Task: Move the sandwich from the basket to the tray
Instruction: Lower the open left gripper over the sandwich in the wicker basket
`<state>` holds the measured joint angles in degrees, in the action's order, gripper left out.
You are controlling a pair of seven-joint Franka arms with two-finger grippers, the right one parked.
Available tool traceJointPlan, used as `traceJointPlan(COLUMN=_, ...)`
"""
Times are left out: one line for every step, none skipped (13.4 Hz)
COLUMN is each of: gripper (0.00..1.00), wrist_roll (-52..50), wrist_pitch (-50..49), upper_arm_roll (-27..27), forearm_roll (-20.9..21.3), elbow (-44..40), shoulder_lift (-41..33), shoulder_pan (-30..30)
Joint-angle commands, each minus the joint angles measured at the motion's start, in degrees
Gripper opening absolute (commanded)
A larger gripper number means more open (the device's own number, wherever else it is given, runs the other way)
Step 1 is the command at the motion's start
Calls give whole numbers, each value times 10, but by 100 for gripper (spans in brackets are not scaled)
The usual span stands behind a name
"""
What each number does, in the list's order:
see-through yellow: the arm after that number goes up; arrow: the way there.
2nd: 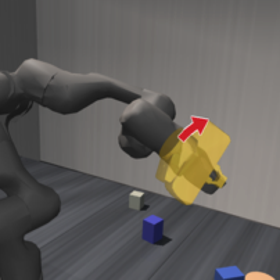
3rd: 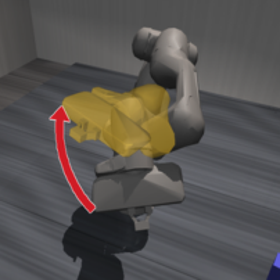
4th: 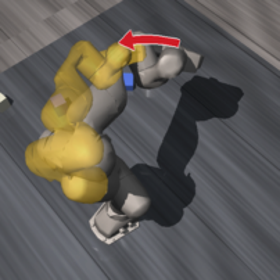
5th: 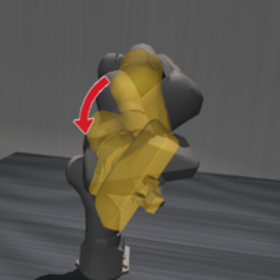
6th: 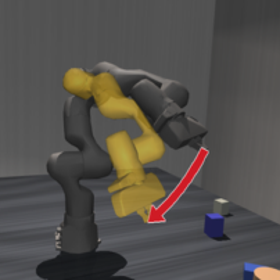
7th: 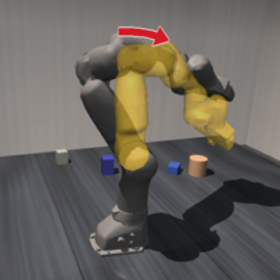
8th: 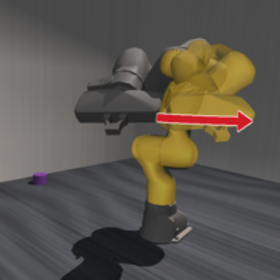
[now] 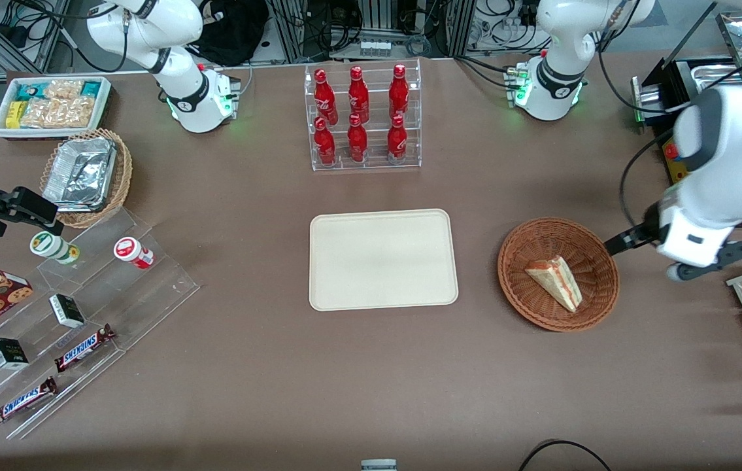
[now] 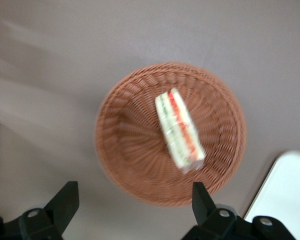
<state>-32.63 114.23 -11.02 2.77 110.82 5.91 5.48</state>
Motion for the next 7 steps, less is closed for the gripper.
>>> traceJointPlan(gripper=100, wrist_roll=-125, wrist_pitch=108, upper_arm_roll=-25, forearm_roll=7, elbow=104, shoulder_lift=-33, shoulder_pan=1)
traceJointPlan(gripper=100, wrist_roll=-152, wrist_pitch=145, upper_arm_roll=-29, forearm_roll=7, elbow=130, shoulder_lift=-32, shoulder_pan=1)
traceJointPlan(gripper=100, wrist_roll=-175, wrist_pitch=171, upper_arm_roll=-30, forearm_roll=7, elbow=150, shoulder_lift=-30, shoulder_pan=1)
traceJointPlan(gripper=100, wrist_roll=-182, wrist_pitch=185, upper_arm_roll=-30, forearm_roll=7, elbow=160, shoulder_lift=-23, shoulder_pan=1)
traceJointPlan(gripper=100, wrist_roll=-187, wrist_pitch=187, upper_arm_roll=-36, forearm_roll=7, elbow=159, shoulder_lift=-8, shoulder_pan=1)
traceJointPlan(gripper=100, wrist_roll=-188, wrist_pitch=191, upper_arm_roll=-40, forearm_roll=7, elbow=159, shoulder_lift=2, shoulder_pan=1)
traceJointPlan(gripper=100, wrist_roll=-189, wrist_pitch=204, upper_arm_roll=-41, forearm_roll=7, elbow=160, shoulder_lift=11, shoulder_pan=1)
